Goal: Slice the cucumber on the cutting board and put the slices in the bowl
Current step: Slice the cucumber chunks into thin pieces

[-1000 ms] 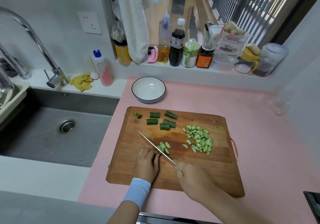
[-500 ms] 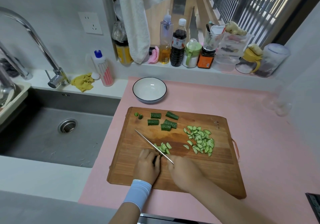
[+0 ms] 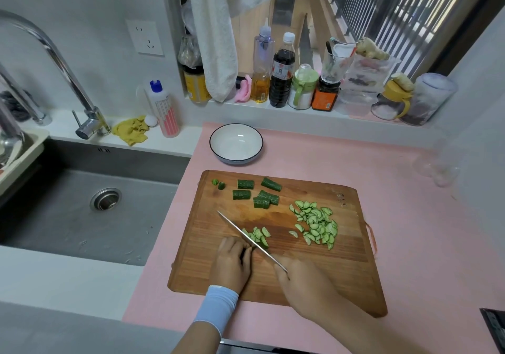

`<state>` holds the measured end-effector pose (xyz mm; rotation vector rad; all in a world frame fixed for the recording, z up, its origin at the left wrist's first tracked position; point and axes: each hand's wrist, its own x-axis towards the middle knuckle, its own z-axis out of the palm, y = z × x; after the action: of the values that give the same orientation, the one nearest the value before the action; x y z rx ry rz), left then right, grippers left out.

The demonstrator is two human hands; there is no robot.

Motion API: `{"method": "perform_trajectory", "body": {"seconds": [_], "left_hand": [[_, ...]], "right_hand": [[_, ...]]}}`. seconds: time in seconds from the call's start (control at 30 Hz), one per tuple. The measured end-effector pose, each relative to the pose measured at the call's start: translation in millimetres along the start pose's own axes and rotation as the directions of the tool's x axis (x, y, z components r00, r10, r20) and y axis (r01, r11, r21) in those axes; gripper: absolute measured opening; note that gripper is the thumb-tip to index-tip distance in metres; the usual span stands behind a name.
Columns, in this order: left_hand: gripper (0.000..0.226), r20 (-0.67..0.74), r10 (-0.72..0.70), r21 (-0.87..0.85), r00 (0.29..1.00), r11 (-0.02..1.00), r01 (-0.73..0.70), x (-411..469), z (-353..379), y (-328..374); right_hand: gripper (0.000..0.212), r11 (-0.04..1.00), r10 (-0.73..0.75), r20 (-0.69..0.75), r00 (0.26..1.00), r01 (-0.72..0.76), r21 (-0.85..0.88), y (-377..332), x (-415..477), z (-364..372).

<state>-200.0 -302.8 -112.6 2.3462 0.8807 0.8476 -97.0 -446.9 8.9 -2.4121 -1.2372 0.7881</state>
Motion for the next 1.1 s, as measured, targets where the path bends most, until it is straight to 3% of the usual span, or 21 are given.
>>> {"method": "perform_trajectory", "body": {"seconds": [0.37,0.5,1.1], "left_hand": [[0.013,0.003,-0.005,-0.002,1.000,1.000,0.005,0,0,0],[0.014,-0.006,0.003,-0.008,1.000,1.000,-0.003,0,0,0],[0.015,-0.004,0.005,-0.010,1.000,1.000,-0.005,0,1,-1]], "right_hand": [[0.041,0.999,0.041,0.034,0.999,-0.041,0.002,2,0,4],[0.023,0.999,0.054,0.033,0.998,-0.054,0.007,-7,15,9],[0.024,0.999,0.017,-0.011,1.000,-0.017,0.028,-3,8,7]]}}
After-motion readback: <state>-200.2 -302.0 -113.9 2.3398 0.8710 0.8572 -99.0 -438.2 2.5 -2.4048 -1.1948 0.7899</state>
